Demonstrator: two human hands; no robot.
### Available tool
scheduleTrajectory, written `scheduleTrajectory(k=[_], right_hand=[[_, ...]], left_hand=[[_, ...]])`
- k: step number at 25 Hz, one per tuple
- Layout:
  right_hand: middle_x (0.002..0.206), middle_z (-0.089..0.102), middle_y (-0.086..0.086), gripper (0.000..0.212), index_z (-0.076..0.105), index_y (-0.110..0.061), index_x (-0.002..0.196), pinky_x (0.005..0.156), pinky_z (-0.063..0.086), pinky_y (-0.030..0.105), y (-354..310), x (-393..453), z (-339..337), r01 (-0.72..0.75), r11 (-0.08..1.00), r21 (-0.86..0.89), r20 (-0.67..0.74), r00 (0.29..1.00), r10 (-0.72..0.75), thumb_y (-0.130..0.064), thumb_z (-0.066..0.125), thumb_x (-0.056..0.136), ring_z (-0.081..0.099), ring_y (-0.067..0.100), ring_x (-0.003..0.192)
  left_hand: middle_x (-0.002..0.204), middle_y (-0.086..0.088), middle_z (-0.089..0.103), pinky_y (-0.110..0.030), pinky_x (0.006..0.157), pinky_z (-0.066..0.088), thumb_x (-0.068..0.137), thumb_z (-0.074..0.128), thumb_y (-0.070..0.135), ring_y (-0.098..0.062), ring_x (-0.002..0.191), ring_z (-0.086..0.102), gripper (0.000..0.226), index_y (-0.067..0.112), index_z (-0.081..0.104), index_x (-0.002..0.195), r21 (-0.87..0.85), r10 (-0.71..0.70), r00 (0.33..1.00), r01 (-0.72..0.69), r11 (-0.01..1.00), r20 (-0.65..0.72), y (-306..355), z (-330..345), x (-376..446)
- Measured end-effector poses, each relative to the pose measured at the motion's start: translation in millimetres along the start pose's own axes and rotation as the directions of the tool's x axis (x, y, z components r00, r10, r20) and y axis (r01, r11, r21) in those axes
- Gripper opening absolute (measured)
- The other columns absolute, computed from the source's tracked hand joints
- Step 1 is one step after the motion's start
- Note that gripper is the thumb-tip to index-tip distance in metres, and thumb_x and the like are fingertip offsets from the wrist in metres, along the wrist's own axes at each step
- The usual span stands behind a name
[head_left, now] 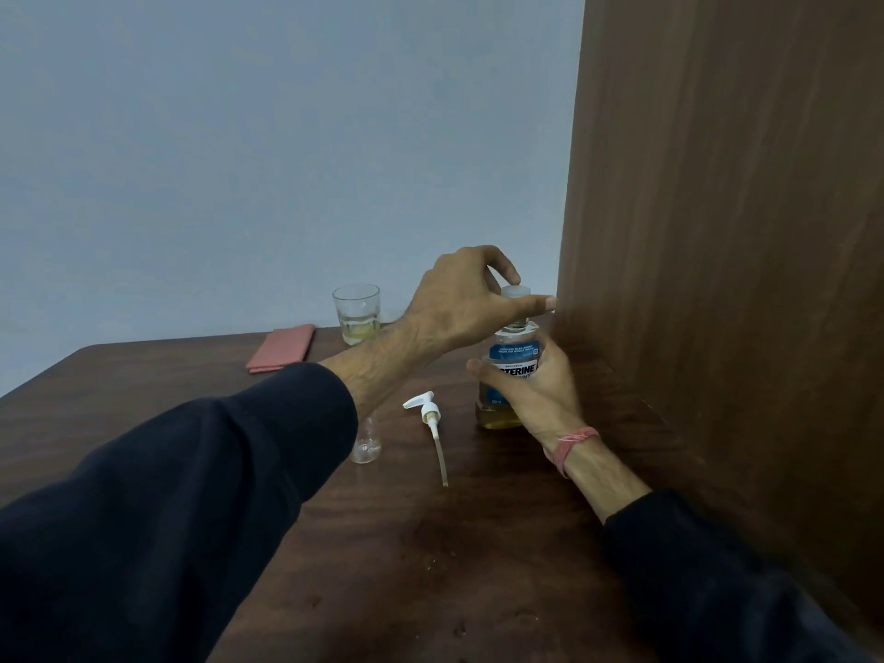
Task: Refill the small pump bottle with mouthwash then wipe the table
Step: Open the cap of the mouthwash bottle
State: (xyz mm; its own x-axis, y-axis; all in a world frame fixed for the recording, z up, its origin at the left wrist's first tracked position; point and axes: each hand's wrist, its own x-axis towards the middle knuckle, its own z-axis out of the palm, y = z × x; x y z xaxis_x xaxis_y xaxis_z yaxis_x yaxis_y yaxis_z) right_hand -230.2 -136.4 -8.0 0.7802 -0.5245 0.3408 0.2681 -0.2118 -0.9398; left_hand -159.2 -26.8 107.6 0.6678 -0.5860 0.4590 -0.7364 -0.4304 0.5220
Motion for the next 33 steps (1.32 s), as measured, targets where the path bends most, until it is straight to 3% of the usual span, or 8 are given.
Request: scheduleTrajectory(k=[4,9,16,19,21,25,29,33], right_hand=[[0.115,0.074,-0.015,0.055,0.062,-0.038,0.117,0.082,0.057,0.013,0,-1,-1,0.010,1.000,-0.011,-0.005,1.000,-0.010,-0.019,0.097,0.079,0.075,-0.005,0.100],[0.123,0.073,-0.010,0.067,0.063,-0.023,0.137,0.088,0.054,0.017,-2,-1,-1,-0.005,1.000,-0.008,-0.024,1.000,0.004,-0.018,0.097,0.080,0.071,0.002,0.108],[0.125,0.075,-0.004,0.071,0.063,-0.021,0.140,0.093,0.060,0.026,-2,-3,0,-0.006,1.000,-0.012,-0.032,0.999,0.005,-0.022,0.098,0.078,0.073,0.010,0.114],[0.122,0.077,-0.006,0.067,0.065,-0.022,0.137,0.091,0.061,0.025,-2,-4,0,0.011,1.000,-0.012,-0.012,1.000,-0.011,-0.023,0.098,0.078,0.076,0.009,0.109],[0.125,0.076,-0.006,0.069,0.063,-0.022,0.138,0.093,0.061,0.027,-3,-5,3,0.022,1.000,-0.008,-0.013,1.000,-0.022,-0.025,0.097,0.078,0.075,0.009,0.110],[0.130,0.068,-0.012,0.067,0.053,-0.027,0.140,0.084,0.058,0.015,-4,-7,4,0.071,0.997,-0.016,-0.019,0.997,-0.072,-0.028,0.091,0.085,0.072,-0.002,0.110],[0.138,0.066,-0.010,0.067,0.045,-0.027,0.150,0.087,0.058,0.012,-1,-8,8,0.140,0.984,-0.110,0.001,0.990,-0.141,-0.029,0.083,0.094,0.071,-0.001,0.116],[0.138,0.058,-0.021,0.064,0.037,-0.034,0.155,0.083,0.054,0.001,-5,-15,12,0.226,0.954,-0.197,0.051,0.974,-0.221,-0.022,0.072,0.102,0.067,-0.011,0.114]], left_hand=[[0.103,0.006,0.087,-0.028,0.071,0.061,0.083,0.084,0.079,-0.009,0.086,0.076,0.064,0.020,0.090,0.107,0.103,0.003,0.999,0.002,0.995,-0.041,8,-2,7],[0.086,0.002,0.085,-0.028,0.063,0.065,0.076,0.101,0.058,-0.013,0.077,0.080,0.049,0.014,0.086,0.090,-0.364,-0.205,0.978,0.177,0.914,-0.040,13,-14,4],[0.114,-0.018,0.087,-0.036,0.086,0.072,0.084,0.102,0.024,-0.021,0.106,0.087,0.030,0.014,0.084,0.106,-0.708,-0.244,0.953,0.049,0.705,-0.177,-23,-63,-46],[0.109,0.006,0.090,-0.020,0.083,0.065,0.101,0.085,0.035,0.004,0.099,0.082,0.015,0.026,0.085,0.113,-0.662,-0.290,0.916,0.037,0.749,-0.278,-66,-89,-82],[0.107,0.012,0.089,-0.018,0.077,0.064,0.102,0.082,0.039,-0.001,0.093,0.080,0.017,0.028,0.086,0.114,-0.667,-0.365,0.880,0.078,0.741,-0.302,-99,-96,-109],[0.102,-0.003,0.090,-0.026,0.080,0.070,0.075,0.096,0.041,-0.020,0.096,0.088,0.043,0.015,0.085,0.108,-0.603,-0.483,0.852,0.280,0.747,-0.203,-163,-86,-151],[0.097,0.004,0.090,-0.027,0.092,0.064,0.078,0.100,0.045,-0.010,0.095,0.087,0.038,0.021,0.086,0.104,-0.399,-0.464,0.882,0.398,0.826,-0.080,-185,-81,-165],[0.096,0.004,0.091,-0.022,0.088,0.066,0.080,0.100,0.036,-0.007,0.088,0.086,0.033,0.021,0.087,0.107,-0.421,-0.420,0.907,0.375,0.826,-0.016,-183,-79,-166]])
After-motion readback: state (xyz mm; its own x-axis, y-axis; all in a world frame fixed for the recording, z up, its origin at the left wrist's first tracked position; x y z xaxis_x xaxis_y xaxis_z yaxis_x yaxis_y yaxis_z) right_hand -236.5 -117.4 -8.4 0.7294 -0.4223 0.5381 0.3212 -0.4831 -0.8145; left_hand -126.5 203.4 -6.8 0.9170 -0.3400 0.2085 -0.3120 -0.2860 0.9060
